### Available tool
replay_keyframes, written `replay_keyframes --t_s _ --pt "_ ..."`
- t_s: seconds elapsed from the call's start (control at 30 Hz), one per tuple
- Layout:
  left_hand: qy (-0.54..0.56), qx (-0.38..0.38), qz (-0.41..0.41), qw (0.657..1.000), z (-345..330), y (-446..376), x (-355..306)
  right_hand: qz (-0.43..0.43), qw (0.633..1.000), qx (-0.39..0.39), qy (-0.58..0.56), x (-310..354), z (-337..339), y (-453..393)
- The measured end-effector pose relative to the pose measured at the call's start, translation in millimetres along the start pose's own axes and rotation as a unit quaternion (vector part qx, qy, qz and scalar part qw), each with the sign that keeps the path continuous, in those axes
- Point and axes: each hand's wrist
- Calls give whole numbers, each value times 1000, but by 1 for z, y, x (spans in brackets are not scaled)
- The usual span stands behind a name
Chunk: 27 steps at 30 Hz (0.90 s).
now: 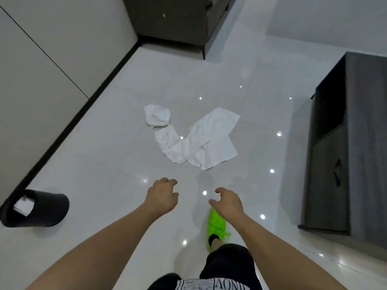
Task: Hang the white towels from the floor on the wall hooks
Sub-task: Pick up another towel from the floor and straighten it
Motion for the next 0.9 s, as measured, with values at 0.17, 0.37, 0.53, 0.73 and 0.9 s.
replay_keyframes --t_s 0.17,0.37,0.53,0.73,0.9 --pt "71 16 30 997 15 -86 -19 -47 998 31 1 16 46 -86" --pt "112 54 31 992 -25 -199 -17 -128 984 32 -121 30 43 -198" --pt "104 100 19 989 -121 -326 16 -192 961 24 -197 4 -23 -334" --pt "69 128 -8 989 -270 -494 77 -295 872 28 -389 -61 -148 -524" --pt "49 132 -39 989 -369 -578 105 -348 770 34 -534 -97 -227 -635"
Point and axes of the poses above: each hand's wrist, its own y-axis away from the middle knuckle, its own z-axis out of the back of the hand, x = y × z, and after that the axes turned 3 degrees about -z, right-handed
